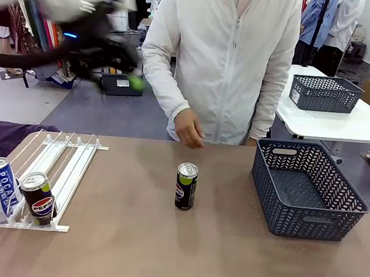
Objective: Retrieve and store the cans from the dispenser.
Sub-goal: Pick up one can from the Automatic Can Dispenser and place it in the middle of the table, then pick up the last remaining can from one row of the Automatic Can Dispenser and place it in the middle of the table.
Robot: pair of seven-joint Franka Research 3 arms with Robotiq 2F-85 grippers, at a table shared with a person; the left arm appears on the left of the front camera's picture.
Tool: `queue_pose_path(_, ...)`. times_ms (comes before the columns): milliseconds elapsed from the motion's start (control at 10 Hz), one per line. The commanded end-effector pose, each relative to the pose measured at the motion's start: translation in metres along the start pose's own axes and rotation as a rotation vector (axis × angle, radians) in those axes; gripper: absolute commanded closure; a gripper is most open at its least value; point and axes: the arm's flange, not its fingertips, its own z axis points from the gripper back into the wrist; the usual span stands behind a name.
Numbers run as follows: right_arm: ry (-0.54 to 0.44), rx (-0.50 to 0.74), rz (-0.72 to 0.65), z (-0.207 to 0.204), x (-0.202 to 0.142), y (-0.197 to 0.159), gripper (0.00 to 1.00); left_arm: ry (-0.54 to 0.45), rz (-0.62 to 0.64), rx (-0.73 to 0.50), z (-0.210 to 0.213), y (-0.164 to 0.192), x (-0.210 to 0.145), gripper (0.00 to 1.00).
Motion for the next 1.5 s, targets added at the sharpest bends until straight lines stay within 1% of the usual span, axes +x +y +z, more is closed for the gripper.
queue_pose_path(0, -0.001, 0.014, 0.022, 0.0, 0.001, 0.002, 0.0, -0.063, 0.172, -0.084, 0.046, 0.105, -0.055, 0.0)
queue_pose_path(100, -0.001, 0.014, 0.022, 0.0, 0.001, 0.002, 0.0, -0.061, 0.212, -0.232, 0.072, 0.16, -0.087, 0.0)
queue_pose_path(200, -0.001, 0.014, 0.022, 0.0, 0.001, 0.002, 0.0, -0.057, 0.262, -0.366, 0.083, 0.206, -0.114, 0.0)
queue_pose_path(300, -0.001, 0.014, 0.022, 0.0, 0.001, 0.002, 0.0, -0.076, 0.3, -0.468, 0.084, 0.245, -0.139, 0.0)
queue_pose_path(400, -0.001, 0.014, 0.022, 0.0, 0.001, 0.002, 0.0, -0.1, 0.38, -0.502, 0.081, 0.269, -0.161, 0.0)
queue_pose_path(500, -0.001, 0.014, 0.022, 0.0, 0.001, 0.002, 0.0, -0.119, 0.404, -0.524, 0.075, 0.279, -0.174, 0.0)
queue_pose_path(600, -0.001, 0.014, 0.022, 0.0, 0.001, 0.002, 0.0, -0.067, 0.41, -0.468, 0.063, 0.278, -0.174, 0.0)
queue_pose_path(700, -0.001, 0.014, 0.022, 0.0, 0.001, 0.002, 0.0, -0.113, 0.379, -0.499, 0.087, 0.286, -0.185, 0.0)
queue_pose_path(1400, -0.001, 0.014, 0.022, 0.0, 0.001, 0.002, 0.0, -0.113, 0.379, -0.499, 0.087, 0.286, -0.185, 0.0)
